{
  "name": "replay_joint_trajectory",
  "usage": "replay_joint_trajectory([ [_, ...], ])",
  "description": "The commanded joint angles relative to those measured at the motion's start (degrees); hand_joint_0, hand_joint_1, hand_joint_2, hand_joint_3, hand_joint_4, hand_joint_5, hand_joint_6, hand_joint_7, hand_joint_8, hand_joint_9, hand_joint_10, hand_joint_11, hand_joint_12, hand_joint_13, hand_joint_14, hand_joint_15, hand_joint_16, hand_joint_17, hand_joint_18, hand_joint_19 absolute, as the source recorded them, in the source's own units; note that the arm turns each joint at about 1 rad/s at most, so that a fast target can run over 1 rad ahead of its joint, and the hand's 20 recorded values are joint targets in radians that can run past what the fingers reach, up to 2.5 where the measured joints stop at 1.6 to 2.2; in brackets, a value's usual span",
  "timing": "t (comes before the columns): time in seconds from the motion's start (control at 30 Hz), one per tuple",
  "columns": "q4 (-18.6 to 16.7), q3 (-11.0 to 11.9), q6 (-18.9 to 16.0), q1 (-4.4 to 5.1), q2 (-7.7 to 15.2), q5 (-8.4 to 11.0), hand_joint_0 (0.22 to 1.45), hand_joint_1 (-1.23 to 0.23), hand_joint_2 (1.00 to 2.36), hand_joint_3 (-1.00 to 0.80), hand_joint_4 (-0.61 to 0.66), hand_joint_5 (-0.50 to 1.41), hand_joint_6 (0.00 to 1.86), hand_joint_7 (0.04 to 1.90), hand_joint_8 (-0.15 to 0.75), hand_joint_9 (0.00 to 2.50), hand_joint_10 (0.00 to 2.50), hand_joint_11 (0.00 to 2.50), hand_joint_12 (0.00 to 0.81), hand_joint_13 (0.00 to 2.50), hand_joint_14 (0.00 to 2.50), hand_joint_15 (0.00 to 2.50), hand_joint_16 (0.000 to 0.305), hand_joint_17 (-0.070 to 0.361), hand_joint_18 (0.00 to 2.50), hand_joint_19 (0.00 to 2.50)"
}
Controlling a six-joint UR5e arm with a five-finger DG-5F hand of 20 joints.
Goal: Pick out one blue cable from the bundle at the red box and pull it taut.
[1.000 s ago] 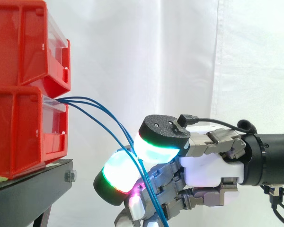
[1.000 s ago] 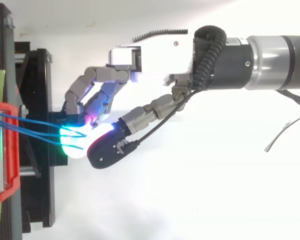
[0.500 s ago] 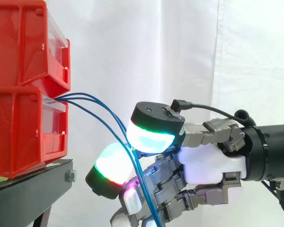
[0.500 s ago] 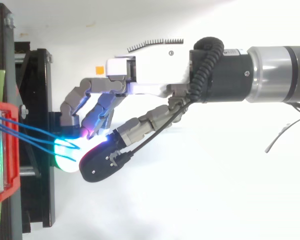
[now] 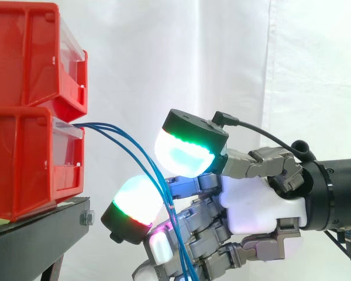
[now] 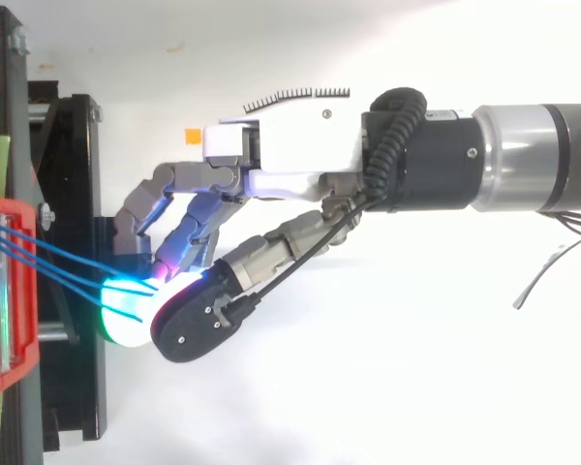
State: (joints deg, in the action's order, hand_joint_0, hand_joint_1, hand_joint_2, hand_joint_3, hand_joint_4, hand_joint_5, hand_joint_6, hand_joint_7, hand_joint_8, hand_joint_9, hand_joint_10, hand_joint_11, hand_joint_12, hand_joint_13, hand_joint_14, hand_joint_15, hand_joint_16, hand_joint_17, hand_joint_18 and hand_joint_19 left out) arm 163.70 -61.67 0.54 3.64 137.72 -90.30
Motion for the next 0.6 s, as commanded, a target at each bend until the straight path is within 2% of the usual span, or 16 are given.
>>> replay_joint_trajectory([
  [0.0,-0.05,-0.03,-0.19,0.05,0.0,0.04,0.55,-0.66,1.01,-0.44,0.12,-0.18,0.93,0.74,0.285,0.89,0.02,0.59,0.372,0.76,0.02,0.38,0.054,0.122,0.68,0.69],
  [0.2,-0.05,-0.03,-0.19,0.05,0.0,0.04,0.58,-0.66,1.02,-0.31,0.1,-0.17,0.93,0.78,0.282,0.91,0.02,0.58,0.359,0.77,0.02,0.39,0.052,0.118,0.69,0.7],
  [0.37,0.04,-0.12,-0.19,0.05,0.0,0.04,0.6,-0.7,1.02,-0.21,0.02,-0.16,0.95,0.82,0.283,0.93,0.02,0.6,0.359,0.78,0.02,0.39,0.052,0.118,0.7,0.7],
  [0.57,-0.05,-0.12,-0.19,0.05,0.0,0.04,0.62,-0.74,1.03,-0.17,-0.02,-0.16,0.95,0.84,0.28,0.95,0.02,0.6,0.357,0.79,0.02,0.39,0.052,0.117,0.73,0.68],
])
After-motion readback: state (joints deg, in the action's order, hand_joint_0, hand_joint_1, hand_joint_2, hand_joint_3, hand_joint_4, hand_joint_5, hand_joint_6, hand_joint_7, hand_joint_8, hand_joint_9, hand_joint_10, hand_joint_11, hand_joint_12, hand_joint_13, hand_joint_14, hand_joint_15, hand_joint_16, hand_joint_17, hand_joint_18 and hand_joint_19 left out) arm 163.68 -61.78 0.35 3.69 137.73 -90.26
